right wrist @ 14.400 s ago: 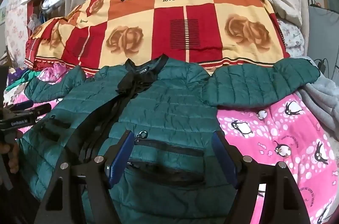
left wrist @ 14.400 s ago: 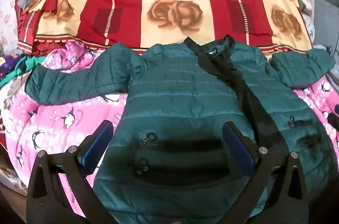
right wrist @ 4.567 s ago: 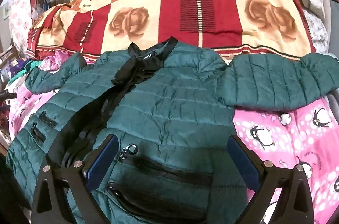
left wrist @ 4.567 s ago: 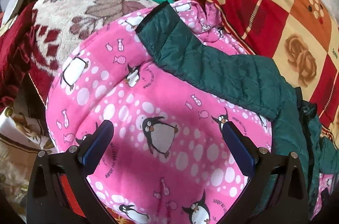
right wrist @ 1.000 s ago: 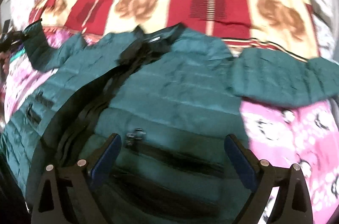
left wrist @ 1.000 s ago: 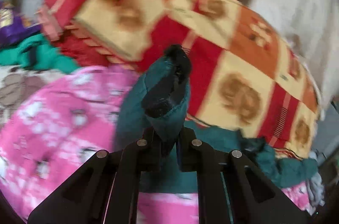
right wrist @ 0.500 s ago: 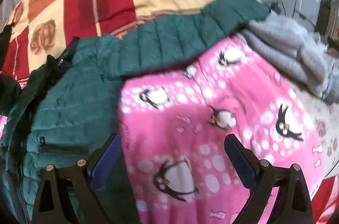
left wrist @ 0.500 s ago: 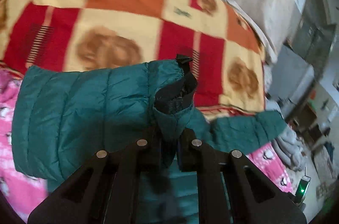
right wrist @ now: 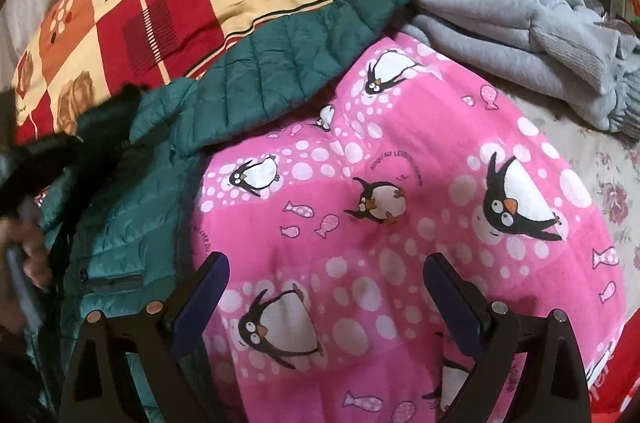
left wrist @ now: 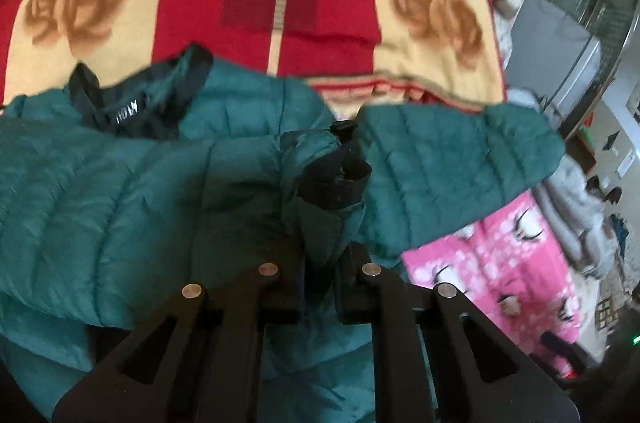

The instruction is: Fold large clothes

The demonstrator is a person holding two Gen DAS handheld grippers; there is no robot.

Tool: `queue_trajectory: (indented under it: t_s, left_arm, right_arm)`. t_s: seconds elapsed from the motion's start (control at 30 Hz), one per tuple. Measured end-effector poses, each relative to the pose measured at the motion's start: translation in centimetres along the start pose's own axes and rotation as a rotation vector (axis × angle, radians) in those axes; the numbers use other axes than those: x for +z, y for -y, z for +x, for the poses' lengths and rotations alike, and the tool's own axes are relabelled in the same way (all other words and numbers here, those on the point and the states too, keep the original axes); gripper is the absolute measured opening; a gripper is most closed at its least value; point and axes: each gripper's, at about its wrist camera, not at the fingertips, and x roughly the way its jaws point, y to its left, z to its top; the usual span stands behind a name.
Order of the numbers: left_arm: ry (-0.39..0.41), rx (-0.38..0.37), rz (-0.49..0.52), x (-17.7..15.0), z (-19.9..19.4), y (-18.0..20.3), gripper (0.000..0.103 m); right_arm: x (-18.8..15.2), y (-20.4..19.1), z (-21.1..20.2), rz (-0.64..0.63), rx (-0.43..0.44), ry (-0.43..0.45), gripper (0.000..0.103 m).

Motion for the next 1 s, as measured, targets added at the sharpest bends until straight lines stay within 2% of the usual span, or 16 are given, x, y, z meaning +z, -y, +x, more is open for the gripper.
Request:
queue_trajectory:
  t_s: [0.2,0.27,0.33,0.37,0.43,0.57,0.67,0.8,1.0]
  left_arm:
    - [-0.066,0.006,-0.011,-1.3,1.4,-0.3,0.011]
    - [-0.076,-0.029,-0.016,-1.5,1.2,-0.2,0.021]
    - [-0.09,-0.099,-0.027,-1.7,0.8,-0.2,0.044]
    - [-0.095,-0.138,-0.028,-1.9,0.5,0.1,0.047]
    - [-0.104,-0.185,-0.017,-2.0,-0.2,0.6,0.047]
    - [-0.087,-0.186,-0.006,-2.6,-3.0,0.3,0.047]
    - [-0.045,-0.143,-0.038,-2.7,-5.7,-2.3,0.047]
    - [-0.001,-0.013,-0.071,-3.1,-9.0,-7.8,0.047]
    - [0.103,0.169,-0.141,-3.3,-13.9,-16.5,0.047]
  right_arm:
    - [0.1,0.0,0.1,0.008,0.026,-0.005,0.097]
    - [0.1,-0.2,0.2,0.003,0.023,-0.006,0.097]
    - [0.2,-0.4,0.4,0.002,0.021,-0.01,0.097]
    - [0.2,-0.5,0.5,0.001,0.019,-0.011,0.097]
    - [0.2,-0.8,0.6,-0.002,0.008,-0.013,0.097]
    - [0.3,-1.4,0.8,-0.002,-0.011,-0.011,0.097]
    - [0.3,-2.0,0.7,0.007,-0.023,0.002,0.097]
    - [0.3,-3.3,0.1,0.016,-0.021,0.036,0.097]
    - [0.9,-8.0,-2.0,-0.091,0.027,0.195,0.097]
